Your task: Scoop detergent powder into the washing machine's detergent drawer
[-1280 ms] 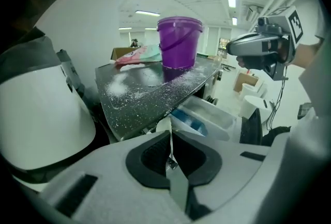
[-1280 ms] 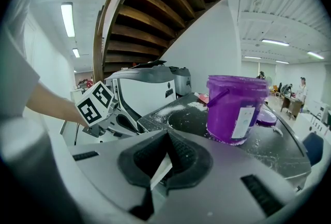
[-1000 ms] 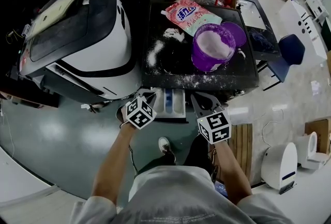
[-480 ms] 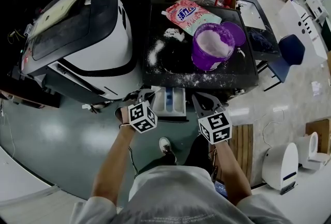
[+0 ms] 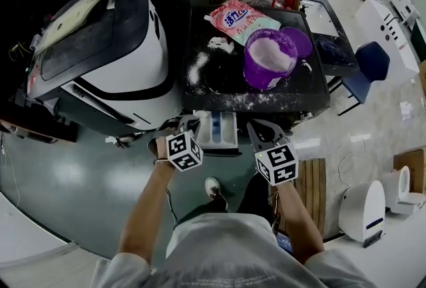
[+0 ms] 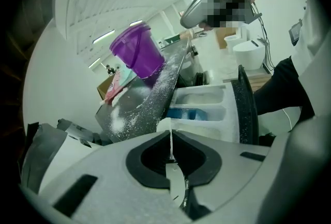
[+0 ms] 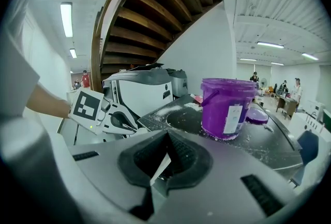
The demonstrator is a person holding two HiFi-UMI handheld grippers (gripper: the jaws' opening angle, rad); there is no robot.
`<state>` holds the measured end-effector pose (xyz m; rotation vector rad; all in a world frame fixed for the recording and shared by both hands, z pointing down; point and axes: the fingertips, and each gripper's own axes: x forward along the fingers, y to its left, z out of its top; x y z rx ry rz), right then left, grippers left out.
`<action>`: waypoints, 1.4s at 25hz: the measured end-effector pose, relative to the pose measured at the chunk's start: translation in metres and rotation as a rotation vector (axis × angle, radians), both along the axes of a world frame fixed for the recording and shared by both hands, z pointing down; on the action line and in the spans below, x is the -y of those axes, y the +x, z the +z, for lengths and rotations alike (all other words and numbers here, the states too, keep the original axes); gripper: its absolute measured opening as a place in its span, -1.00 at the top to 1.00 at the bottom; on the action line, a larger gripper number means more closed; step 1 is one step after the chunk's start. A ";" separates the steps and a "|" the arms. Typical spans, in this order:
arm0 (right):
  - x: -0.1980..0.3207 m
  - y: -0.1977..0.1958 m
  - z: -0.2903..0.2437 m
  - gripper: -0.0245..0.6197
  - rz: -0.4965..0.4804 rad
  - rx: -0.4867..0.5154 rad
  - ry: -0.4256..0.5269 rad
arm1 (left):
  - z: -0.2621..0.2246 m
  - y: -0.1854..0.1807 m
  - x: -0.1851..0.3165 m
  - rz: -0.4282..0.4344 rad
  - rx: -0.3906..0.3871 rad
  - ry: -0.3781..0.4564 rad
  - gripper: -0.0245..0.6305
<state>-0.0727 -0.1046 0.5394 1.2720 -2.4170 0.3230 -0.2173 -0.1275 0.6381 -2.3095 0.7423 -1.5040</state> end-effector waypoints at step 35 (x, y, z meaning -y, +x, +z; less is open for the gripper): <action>0.061 0.070 -0.169 0.90 -0.037 -0.008 0.294 | -0.219 -0.018 0.028 -0.520 -1.218 -0.028 0.88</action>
